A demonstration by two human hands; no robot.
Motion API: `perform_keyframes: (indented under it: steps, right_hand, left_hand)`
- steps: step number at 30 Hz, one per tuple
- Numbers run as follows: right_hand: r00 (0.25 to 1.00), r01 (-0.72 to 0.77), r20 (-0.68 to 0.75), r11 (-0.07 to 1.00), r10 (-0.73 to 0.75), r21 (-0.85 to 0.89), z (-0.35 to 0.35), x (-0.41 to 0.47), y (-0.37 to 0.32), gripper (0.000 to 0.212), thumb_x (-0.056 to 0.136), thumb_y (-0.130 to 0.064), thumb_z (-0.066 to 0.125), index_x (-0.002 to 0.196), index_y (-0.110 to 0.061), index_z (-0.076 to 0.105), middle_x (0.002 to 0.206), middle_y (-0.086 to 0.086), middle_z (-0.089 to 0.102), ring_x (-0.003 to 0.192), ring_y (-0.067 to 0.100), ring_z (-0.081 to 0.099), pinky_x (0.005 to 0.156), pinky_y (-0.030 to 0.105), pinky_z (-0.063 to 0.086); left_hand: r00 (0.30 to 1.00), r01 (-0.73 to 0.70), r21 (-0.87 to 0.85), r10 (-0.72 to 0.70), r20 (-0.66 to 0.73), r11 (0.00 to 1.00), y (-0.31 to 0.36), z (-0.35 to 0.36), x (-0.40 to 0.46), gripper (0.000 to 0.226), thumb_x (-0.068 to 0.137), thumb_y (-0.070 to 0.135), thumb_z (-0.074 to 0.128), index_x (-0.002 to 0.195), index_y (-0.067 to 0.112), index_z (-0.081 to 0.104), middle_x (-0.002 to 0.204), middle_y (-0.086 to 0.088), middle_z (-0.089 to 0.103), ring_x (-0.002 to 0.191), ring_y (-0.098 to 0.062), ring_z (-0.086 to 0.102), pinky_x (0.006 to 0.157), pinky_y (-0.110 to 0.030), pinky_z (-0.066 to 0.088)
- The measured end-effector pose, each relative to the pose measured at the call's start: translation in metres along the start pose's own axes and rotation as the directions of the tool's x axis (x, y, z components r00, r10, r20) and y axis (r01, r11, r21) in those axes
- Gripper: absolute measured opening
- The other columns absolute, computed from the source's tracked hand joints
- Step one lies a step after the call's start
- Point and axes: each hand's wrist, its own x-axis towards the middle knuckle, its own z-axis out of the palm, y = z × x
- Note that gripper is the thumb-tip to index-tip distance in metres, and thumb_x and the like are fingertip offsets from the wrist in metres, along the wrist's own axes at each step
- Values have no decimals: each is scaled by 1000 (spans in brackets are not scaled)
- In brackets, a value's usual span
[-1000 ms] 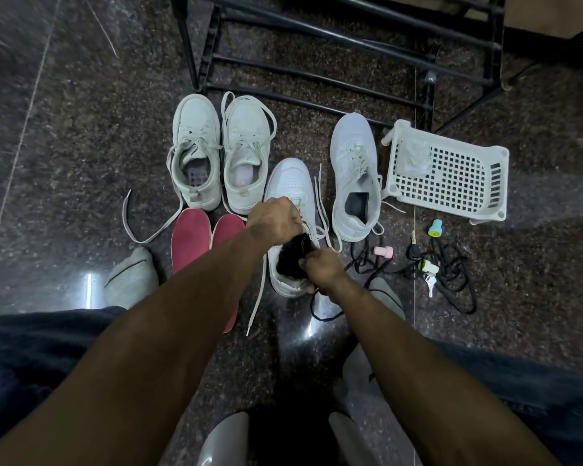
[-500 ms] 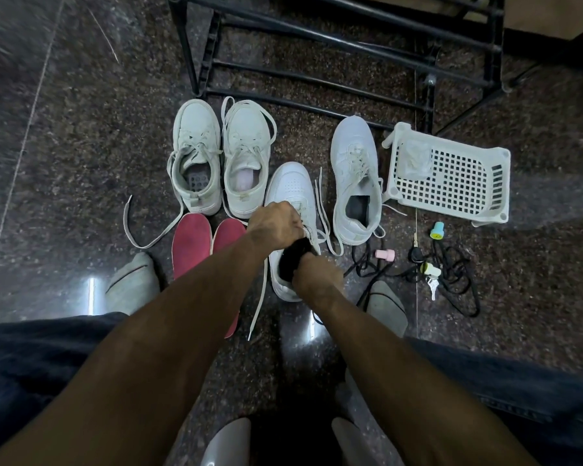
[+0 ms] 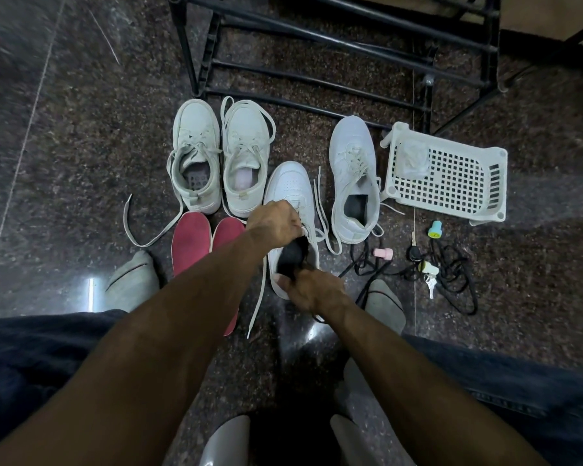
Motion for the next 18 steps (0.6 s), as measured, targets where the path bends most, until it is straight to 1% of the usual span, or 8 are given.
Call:
perform_keyframes:
  steps: [2, 5, 7, 9, 11, 12, 14, 18]
  right_hand:
    - [998, 5, 68, 1000, -6, 13, -3, 3, 2, 78, 91, -73, 12, 141, -24, 45, 147, 5, 44, 125, 33, 51, 99, 46, 42]
    - [986, 30, 165, 998, -38, 55, -20, 5, 6, 76, 91, -74, 16, 144, -26, 42, 145, 7, 47, 117, 33, 58, 95, 41, 45]
    - [974, 33, 221, 993, -58, 115, -28, 5, 10, 72, 93, -71, 20, 150, -27, 32, 149, 9, 42, 123, 32, 53, 95, 38, 42]
    - [980, 88, 179, 996, -87, 3, -24, 3, 13, 69, 94, -69, 22, 148, -29, 34, 150, 7, 41, 128, 31, 48, 98, 38, 40]
    - [986, 168, 42, 971, -164, -167, -14, -3, 13, 60, 96, -64, 24, 140, -27, 44, 143, 7, 49, 121, 33, 53, 91, 39, 43]
    - [977, 210, 6, 957, -213, -202, -9, -6, 13, 56, 97, -61, 27, 136, -25, 46, 139, 8, 52, 118, 35, 55, 88, 40, 44]
    - [970, 240, 21, 952, -241, -190, -5, -8, 12, 50, 97, -57, 35, 133, -23, 47, 134, 9, 56, 115, 37, 57, 87, 41, 45]
    - [983, 166, 114, 956, -142, -241, -9, 4, 11, 47, 96, -52, 41, 132, -24, 51, 134, 11, 56, 119, 35, 55, 93, 43, 44]
  left_hand:
    - [1000, 3, 5, -3, -3, 1000, 0, 0, -1, 11, 83, 30, 66, 85, 26, 76, 94, 7, 73, 87, -18, 66, 76, -28, 51]
    - [1000, 11, 1, -11, -8, 1000, 1, 0, 0, 11, 83, 30, 67, 84, 26, 76, 93, 6, 73, 86, -18, 66, 75, -28, 51]
    - [1000, 9, 1, -9, -6, 1000, 0, 0, -1, 10, 82, 30, 67, 83, 26, 76, 92, 6, 74, 85, -18, 66, 74, -28, 51]
    - [1000, 4, 0, -4, -14, 1000, -1, 2, -1, 11, 83, 30, 67, 84, 27, 76, 93, 7, 74, 85, -17, 66, 73, -27, 50]
    - [999, 2, 6, -2, -38, 1000, -1, 3, -3, 11, 84, 31, 66, 85, 27, 76, 94, 9, 74, 88, -16, 66, 73, -26, 48]
    - [999, -1, 8, 1, -51, 1000, -1, 4, -4, 12, 85, 31, 66, 86, 27, 76, 95, 9, 73, 89, -16, 66, 74, -25, 47]
    - [998, -6, 13, 7, -63, 1000, 0, 5, -4, 12, 86, 31, 65, 88, 27, 76, 96, 8, 74, 90, -16, 66, 73, -24, 45]
    - [998, -12, 9, 13, -67, 1000, -1, 8, -6, 11, 85, 29, 66, 88, 26, 76, 97, 8, 73, 91, -16, 66, 76, -25, 46]
